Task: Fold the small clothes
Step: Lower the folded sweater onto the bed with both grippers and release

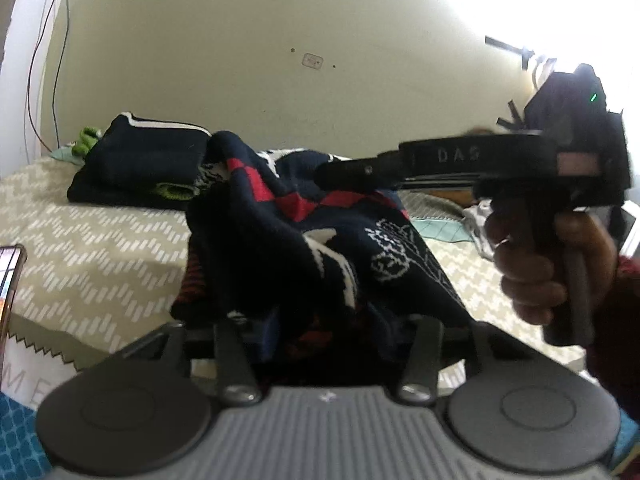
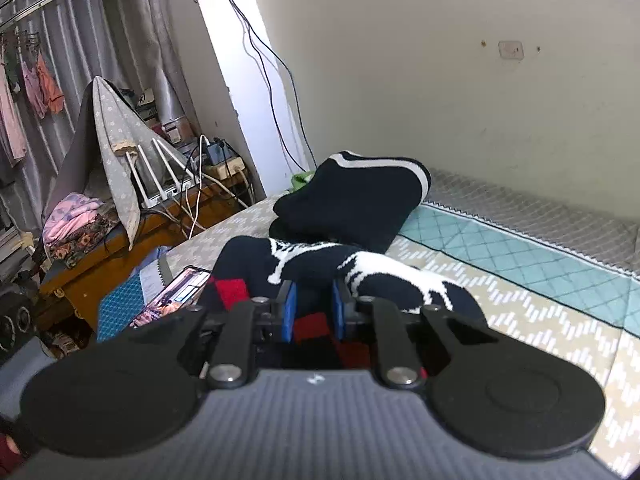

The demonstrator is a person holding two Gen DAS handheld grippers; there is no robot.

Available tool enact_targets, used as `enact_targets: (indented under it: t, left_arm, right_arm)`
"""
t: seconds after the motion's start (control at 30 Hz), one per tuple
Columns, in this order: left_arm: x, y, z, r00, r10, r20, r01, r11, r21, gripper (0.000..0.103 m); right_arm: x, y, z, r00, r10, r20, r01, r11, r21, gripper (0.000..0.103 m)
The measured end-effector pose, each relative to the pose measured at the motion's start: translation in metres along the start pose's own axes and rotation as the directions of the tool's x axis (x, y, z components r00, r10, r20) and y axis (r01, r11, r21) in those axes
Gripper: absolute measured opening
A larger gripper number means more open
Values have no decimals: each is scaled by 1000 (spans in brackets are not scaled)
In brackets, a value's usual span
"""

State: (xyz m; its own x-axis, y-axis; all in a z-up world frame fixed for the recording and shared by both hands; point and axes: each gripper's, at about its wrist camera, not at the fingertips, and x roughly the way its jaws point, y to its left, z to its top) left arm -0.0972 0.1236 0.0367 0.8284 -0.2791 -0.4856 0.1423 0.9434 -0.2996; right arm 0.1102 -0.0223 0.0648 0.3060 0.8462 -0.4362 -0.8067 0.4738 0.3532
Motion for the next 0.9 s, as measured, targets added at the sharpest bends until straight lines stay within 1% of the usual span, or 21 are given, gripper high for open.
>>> enact_targets:
  t: [0.07,0.13,0.23,0.27,0.33,0.37,0.47,0.5,0.53,0.57,0.6,0.67,0.7,0.73,0.8,0.83,0.9]
  left_arm:
    - [-4,9,-2,1000,-23,-2,23,999,-24,40]
    - [-5,15,-4,999,-39,-9,39,998,-50,40]
    - [-8,16,-5,998,-53,-15,52,997,-63,40]
    - [-10,16,-5,998,-57,-15,56,997,-61,40]
    - [-9,21,-7,998,-59,-20,57,997,-60,40]
    - [-10,22,-8,998,-63,-25,61,996,-63,40]
    - [-12,27,-10,996,-84,-32,81,993,-83,40]
    - [-13,29,-11,995,-91,-33,87,992,-95,40]
    - [-13,31,-12,995,-92,-34,88,991,-105,40]
    - [-13,33,-12,995,-90,-36,85,990,-113,39]
    - [-12,34,-13,996,-82,-39,77,990,-117,32]
    - [-10,39,-14,997,-53,-61,44,991,-129,24]
    - [-9,42,-14,996,-52,-68,42,989,-141,23]
    - [-10,45,-14,996,-56,-67,45,988,-149,23]
    - [-18,47,-11,998,-32,-55,24,991,-133,28]
    - [-24,48,-9,999,-13,-38,9,993,-118,28]
    - [-37,51,0,1000,0,0,0,995,-104,32]
  right_arm:
    - [2,-6,0,1000,12,-2,-12,999,31,19]
    - [6,-12,1,1000,13,-13,-12,998,70,8]
    - [4,-21,3,999,43,-19,-40,989,141,7]
    - [1,-20,4,999,44,-17,-42,989,142,7]
    - [-3,-13,7,999,27,-22,-24,994,109,7]
    - [-4,-8,8,1000,20,-20,-18,996,92,8]
    - [-6,6,15,1000,18,11,-19,999,26,17]
    - [-5,10,17,1000,15,20,-15,1000,5,25]
    - [-2,12,17,1000,13,20,-13,1000,-7,29]
    - [4,12,17,1000,7,8,-7,1000,-16,29]
    - [11,11,15,1000,-9,-14,8,1000,-25,28]
    - [28,1,9,996,-60,-60,58,998,-29,20]
    - [36,-5,4,994,-89,-65,88,996,-21,15]
    - [38,-9,3,993,-104,-55,103,994,-20,14]
    - [38,-10,5,993,-102,-57,102,995,-2,15]
    - [38,-8,4,993,-107,-59,106,994,-7,15]
    - [35,-5,3,992,-114,-55,113,993,-20,15]
